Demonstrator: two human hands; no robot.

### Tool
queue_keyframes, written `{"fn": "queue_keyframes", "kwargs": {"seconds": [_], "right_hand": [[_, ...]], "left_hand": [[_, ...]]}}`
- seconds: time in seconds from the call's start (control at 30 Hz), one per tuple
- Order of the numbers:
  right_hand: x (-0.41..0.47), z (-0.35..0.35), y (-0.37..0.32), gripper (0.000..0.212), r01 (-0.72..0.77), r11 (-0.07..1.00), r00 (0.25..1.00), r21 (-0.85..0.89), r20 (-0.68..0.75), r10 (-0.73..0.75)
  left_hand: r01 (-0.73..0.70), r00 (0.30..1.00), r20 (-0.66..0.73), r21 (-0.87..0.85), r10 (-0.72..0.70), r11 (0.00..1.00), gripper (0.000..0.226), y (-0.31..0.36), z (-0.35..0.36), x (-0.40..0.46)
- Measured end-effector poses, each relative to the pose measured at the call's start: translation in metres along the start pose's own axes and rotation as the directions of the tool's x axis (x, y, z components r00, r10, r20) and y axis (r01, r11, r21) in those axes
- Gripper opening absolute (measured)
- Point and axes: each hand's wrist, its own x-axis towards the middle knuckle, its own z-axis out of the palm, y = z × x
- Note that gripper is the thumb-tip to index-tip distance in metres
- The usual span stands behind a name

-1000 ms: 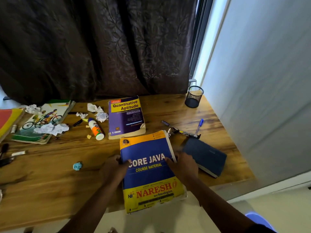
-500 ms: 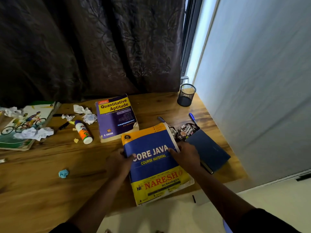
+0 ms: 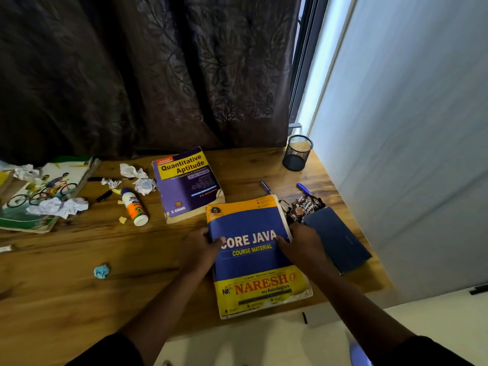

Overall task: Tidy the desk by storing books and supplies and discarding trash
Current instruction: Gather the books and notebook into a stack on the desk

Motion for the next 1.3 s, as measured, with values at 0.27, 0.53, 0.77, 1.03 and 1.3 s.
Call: {"fn": "queue_keyframes", "kwargs": {"seconds": [0.27, 0.53, 0.77, 1.03, 1.3], "right_hand": [[-0.027, -0.018, 0.014, 0.033, 0.141, 0.905, 0.923, -0.401, -0.277, -0.266], [-0.012, -0.033, 0.060, 0.078, 0.036, 0.881, 0.975, -0.471, -0.178, -0.135], [-0.007, -0.036, 0.068, 0.078, 0.000, 0.879, 0.961, -0.476, -0.242, -0.131], [0.002, -0.028, 0.052, 0.075, -0.082, 0.903, 0.927, -0.423, -0.365, -0.087], [0.028, 0.008, -0.066, 0.067, 0.434, 0.875, 0.868, -0.217, -0.160, -0.470]], "left_hand": [[-0.267, 0.918, -0.197, 0.332, 0.343, 0.905, 0.039, -0.005, -0.019, -0.002], [-0.421, 0.907, 0.194, 0.468, 0.375, 0.777, 0.077, 0.027, 0.012, -0.011], [-0.429, 0.903, 0.302, 0.566, 0.308, 0.704, 0.084, 0.031, 0.030, -0.013], [-0.472, 0.881, 0.233, 0.470, 0.411, 0.746, 0.068, 0.011, 0.006, -0.005], [-0.337, 0.907, -0.002, 0.596, 0.422, 0.729, 0.061, -0.026, -0.065, 0.047]]}}
